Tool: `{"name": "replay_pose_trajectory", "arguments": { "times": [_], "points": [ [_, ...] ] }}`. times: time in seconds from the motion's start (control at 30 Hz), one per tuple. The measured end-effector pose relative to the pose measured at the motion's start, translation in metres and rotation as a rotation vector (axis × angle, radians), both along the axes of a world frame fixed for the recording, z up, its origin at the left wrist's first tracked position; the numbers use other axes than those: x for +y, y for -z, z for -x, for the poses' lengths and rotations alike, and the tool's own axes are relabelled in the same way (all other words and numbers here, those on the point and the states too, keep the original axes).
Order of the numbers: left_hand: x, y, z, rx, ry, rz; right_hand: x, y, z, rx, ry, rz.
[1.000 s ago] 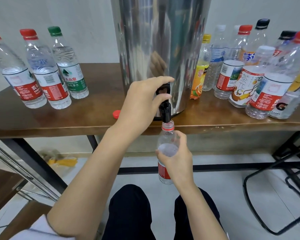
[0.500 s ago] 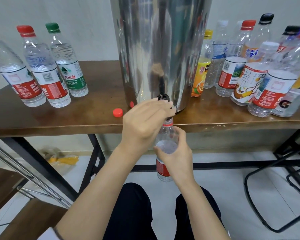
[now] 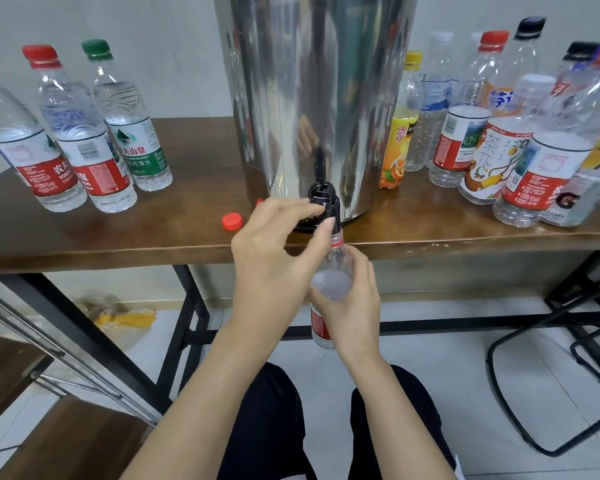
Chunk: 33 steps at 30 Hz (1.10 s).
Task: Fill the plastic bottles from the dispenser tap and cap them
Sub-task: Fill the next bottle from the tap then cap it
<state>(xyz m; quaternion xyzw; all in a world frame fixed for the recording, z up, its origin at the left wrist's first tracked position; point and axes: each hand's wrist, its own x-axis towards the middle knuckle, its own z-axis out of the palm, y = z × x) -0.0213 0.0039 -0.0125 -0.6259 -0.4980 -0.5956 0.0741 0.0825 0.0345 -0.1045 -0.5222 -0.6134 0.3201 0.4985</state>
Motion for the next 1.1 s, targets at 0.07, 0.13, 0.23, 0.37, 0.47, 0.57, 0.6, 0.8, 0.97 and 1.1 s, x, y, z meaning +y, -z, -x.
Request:
{"name": "replay_pose_trajectory", "arguments": {
  "times": [0.07, 0.13, 0.23, 0.37, 0.47, 0.57, 0.6, 0.8, 0.97, 1.1],
  "points": [
    [0.002, 0.0, 0.015, 0.041, 0.064, 0.04, 0.0, 0.0, 0.0, 0.013, -0.007, -0.009],
    [0.005, -0.001, 0.032, 0.075, 0.14, 0.1, -0.001, 0.0, 0.001, 0.015, -0.003, -0.023],
    [0.011, -0.004, 0.044, 0.145, 0.189, 0.14, -0.001, 0.001, 0.006, 0.011, 0.017, -0.039],
    [0.015, 0.009, 0.035, 0.192, 0.079, 0.069, 0.0, 0.003, 0.009, -0.031, 0.06, -0.061],
    [0.018, 0.024, 0.025, 0.096, 0.034, 0.009, -0.001, 0.005, 0.006, -0.069, 0.069, -0.075],
    [0.02, 0.029, 0.015, 0.015, 0.019, -0.02, -0.003, 0.006, 0.003, -0.116, 0.082, -0.103],
    [0.02, 0.029, 0.012, -0.012, 0.016, -0.022, -0.003, 0.007, 0.003, -0.125, 0.084, -0.118],
    [0.02, 0.032, 0.006, -0.102, 0.026, -0.009, -0.005, 0.006, 0.001, -0.104, 0.055, -0.114],
    [0.019, 0.033, 0.007, -0.133, 0.043, -0.004, -0.008, 0.007, 0.002, -0.076, 0.046, -0.131],
    [0.019, 0.032, 0.009, -0.13, 0.052, 0.002, -0.008, 0.008, 0.002, -0.057, 0.039, -0.133]
  ]
}}
